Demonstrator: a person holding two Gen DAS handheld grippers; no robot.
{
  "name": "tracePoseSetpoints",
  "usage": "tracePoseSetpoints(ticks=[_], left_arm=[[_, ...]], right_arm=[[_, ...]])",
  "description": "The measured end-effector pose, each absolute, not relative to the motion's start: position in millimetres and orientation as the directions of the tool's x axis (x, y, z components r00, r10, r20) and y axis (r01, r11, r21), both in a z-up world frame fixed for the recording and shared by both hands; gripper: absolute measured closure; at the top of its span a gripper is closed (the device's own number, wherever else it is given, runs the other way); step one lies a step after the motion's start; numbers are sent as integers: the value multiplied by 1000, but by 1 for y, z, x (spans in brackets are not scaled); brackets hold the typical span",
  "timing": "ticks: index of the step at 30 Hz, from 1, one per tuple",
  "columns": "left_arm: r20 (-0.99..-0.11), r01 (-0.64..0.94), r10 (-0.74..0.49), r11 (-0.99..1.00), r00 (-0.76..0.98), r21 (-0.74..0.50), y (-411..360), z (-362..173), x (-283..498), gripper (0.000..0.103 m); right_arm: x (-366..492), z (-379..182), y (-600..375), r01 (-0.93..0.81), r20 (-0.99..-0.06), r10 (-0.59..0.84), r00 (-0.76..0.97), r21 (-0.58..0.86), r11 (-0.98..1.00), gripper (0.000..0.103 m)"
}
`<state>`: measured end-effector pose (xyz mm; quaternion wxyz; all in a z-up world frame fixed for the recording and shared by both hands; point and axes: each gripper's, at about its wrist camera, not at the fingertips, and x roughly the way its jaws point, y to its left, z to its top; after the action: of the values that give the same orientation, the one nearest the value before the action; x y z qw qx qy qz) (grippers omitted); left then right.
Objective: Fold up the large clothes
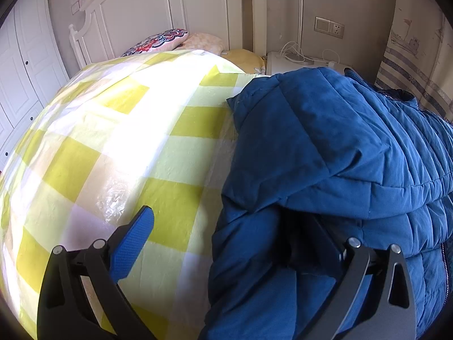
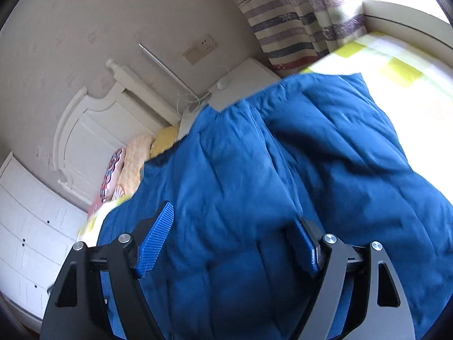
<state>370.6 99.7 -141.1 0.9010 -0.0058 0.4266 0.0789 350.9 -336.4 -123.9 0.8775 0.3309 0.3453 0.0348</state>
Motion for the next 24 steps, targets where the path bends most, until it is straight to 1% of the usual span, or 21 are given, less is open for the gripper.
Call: tracePoseSetpoints(ticks=[1,2,3,5,6,7,8,9,10,11,13,16,18,21,23,24], left_arm=[[-770,-147,136,988,623,56,100,-141,371,2],[-770,-147,135,988,623,54,100,-141,371,2],[-770,-147,135,988,623,54,100,-141,371,2],[-773,-147,124,988,623,40,102,-141,370,2],[-774,-146,118,989,622,33,103,-142,371,2],[-776,-145,112,989,621,26,104,-142,371,2],[-777,-145,107,989,620,21,105,-142,371,2],[-777,-144,105,989,621,19,106,-142,371,2],[-777,-143,105,990,621,19,105,-142,372,2],[-777,-143,105,990,621,20,105,-142,371,2],[-777,-142,104,990,621,19,105,-143,371,2],[-777,-142,100,990,621,14,105,-143,371,2],[-779,-142,94,990,620,6,105,-143,370,2],[-781,-142,84,990,619,-7,107,-143,370,2],[-782,-142,80,990,618,-11,107,-144,370,2],[-782,-142,80,990,618,-11,107,-144,371,2]], right_arm=[[357,-125,-337,173,-583,292,758,611,772,33],[357,-125,-337,166,-576,305,758,624,764,51],[355,-123,-336,149,-559,319,766,637,756,67],[332,-101,-332,69,-464,319,826,646,760,76],[319,-91,-329,41,-433,313,845,636,771,78],[300,-76,-328,4,-389,295,873,610,793,79],[284,-65,-327,-11,-368,272,889,577,816,80],[267,-58,-329,-10,-357,247,901,550,835,80],[260,-58,-332,-7,-361,247,899,553,833,80],[255,-63,-338,4,-381,259,888,568,823,80],[254,-84,-345,59,-449,246,859,565,823,80],[260,-129,-352,146,-547,253,798,582,800,79],[262,-143,-357,156,-551,268,790,604,782,79],[256,-132,-357,183,-573,244,782,586,789,75],[245,-115,-355,223,-574,149,805,527,820,73],[240,-103,-348,234,-562,76,824,460,856,73]])
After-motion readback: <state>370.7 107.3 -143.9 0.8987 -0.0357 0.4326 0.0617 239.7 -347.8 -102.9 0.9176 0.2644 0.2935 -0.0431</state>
